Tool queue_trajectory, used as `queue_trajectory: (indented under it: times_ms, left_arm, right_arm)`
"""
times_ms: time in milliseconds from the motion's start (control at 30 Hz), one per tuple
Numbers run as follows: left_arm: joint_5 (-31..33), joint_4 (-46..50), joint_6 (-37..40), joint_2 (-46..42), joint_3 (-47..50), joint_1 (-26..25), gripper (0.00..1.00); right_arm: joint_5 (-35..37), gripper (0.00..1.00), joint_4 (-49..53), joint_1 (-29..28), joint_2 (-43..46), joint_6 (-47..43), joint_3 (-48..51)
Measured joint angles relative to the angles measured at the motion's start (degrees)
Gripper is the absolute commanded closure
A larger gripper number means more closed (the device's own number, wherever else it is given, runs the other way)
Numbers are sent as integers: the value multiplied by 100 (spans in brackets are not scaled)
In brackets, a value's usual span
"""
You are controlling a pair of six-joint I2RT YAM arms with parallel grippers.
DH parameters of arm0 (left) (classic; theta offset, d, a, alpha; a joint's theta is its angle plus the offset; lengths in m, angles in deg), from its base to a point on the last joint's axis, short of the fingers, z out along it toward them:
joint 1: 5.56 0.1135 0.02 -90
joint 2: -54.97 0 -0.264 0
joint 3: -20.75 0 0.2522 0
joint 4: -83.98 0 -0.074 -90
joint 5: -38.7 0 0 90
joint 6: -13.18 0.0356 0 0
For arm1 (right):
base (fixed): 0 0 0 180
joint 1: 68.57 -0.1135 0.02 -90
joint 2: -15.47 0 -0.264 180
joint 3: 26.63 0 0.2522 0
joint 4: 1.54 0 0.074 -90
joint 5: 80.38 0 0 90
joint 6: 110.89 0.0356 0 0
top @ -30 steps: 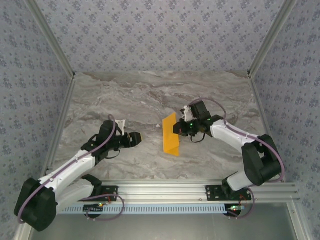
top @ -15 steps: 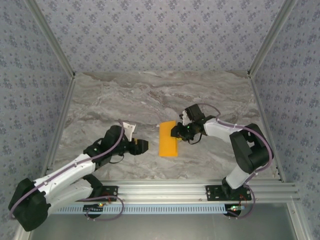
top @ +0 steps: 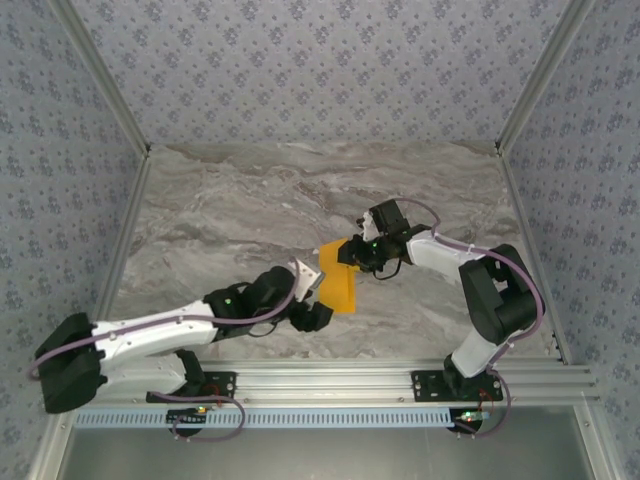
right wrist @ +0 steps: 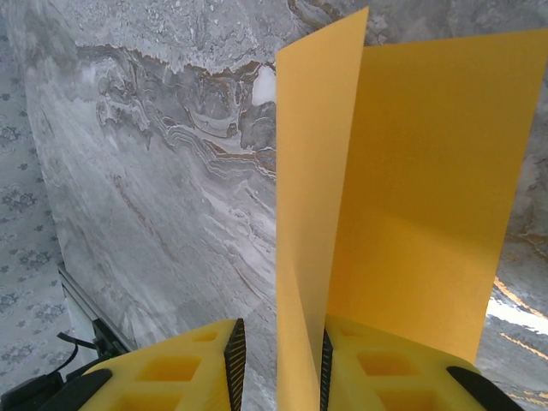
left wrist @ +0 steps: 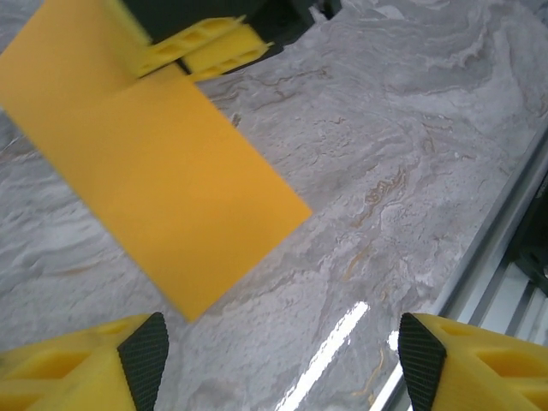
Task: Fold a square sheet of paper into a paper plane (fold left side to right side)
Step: Fold the triangle a second time at the center of the table.
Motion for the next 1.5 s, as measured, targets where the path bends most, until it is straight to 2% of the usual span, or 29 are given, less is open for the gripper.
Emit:
queue_trajectory:
  times_ms: [233,433,667,867,1133,1333,1500]
  left_arm:
    - [629,-42,203,1373,-863,-566,24]
    - [1075,138,210,2135,-1344,-780,24]
    - [1534,372,205,2638,-1687,-839,24]
    - [1735,474,208,2920,-1836,-876,28]
    - [1980,619,234,3132,-1963,-1014,40]
    - [2144,743,282,3154,-1989,-1034,58]
    - [2208,817,321,3154,-2022,-1038,68]
  right_arm:
    - [-33,71,4,0,0,39,-13]
    - [-37,71,22,0,0,39,-13]
    - [-37,71,22,0,0,42,-13]
    - [-37,71,22,0,0,42,-13]
    - [-37,70,22,0,-11,39,-13]
    - [-37,70,28,-4,-61,39,-13]
    - [-35,70,61,-7,-76,39,-15]
